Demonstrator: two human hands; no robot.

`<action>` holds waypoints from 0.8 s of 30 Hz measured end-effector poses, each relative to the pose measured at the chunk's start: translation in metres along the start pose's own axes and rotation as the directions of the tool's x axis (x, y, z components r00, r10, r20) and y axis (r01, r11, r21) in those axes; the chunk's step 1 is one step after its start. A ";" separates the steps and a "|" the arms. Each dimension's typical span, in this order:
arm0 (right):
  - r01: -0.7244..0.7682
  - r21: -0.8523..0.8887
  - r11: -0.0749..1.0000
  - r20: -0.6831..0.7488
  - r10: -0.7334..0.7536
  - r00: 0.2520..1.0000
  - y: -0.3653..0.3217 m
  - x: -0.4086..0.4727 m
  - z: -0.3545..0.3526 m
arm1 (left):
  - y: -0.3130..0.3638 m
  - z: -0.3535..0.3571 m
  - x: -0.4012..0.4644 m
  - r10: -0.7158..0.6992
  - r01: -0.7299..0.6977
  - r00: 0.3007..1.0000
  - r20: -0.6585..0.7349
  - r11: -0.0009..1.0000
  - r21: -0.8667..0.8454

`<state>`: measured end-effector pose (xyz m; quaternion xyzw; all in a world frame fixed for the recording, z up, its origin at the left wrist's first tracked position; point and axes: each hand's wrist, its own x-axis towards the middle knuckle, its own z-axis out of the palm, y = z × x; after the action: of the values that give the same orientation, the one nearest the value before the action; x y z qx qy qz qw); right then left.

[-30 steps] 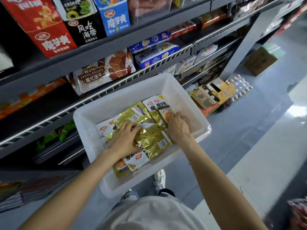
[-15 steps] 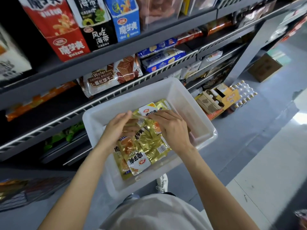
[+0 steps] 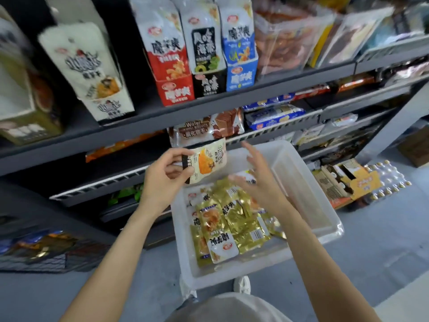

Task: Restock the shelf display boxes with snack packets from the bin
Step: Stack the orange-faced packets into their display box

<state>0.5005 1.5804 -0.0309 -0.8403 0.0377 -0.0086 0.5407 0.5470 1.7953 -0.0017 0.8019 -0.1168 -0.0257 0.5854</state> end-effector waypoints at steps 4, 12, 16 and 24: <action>-0.168 0.580 0.797 0.079 0.150 0.985 -0.057 0.043 0.012 | 0.024 -0.030 0.003 0.215 -0.226 0.955 -0.206 0.974 -0.032; 0.314 0.608 0.729 -0.173 -0.265 0.949 -0.173 0.113 0.037 | 0.042 -0.116 0.042 0.307 -0.308 0.774 -0.554 0.947 0.096; 0.473 0.437 0.765 -0.159 -0.452 0.878 -0.197 0.142 0.038 | 0.043 -0.158 0.071 0.350 -0.254 0.777 -0.523 0.935 0.247; 0.655 -0.014 0.756 -0.016 -0.655 0.756 -0.204 0.159 0.066 | 0.054 -0.193 0.116 0.358 -0.244 0.892 -0.275 0.894 0.375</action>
<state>0.6737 1.7124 0.1229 -0.8024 -0.2528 -0.2053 0.5000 0.6854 1.9351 0.1206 0.8526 -0.1421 0.2239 0.4503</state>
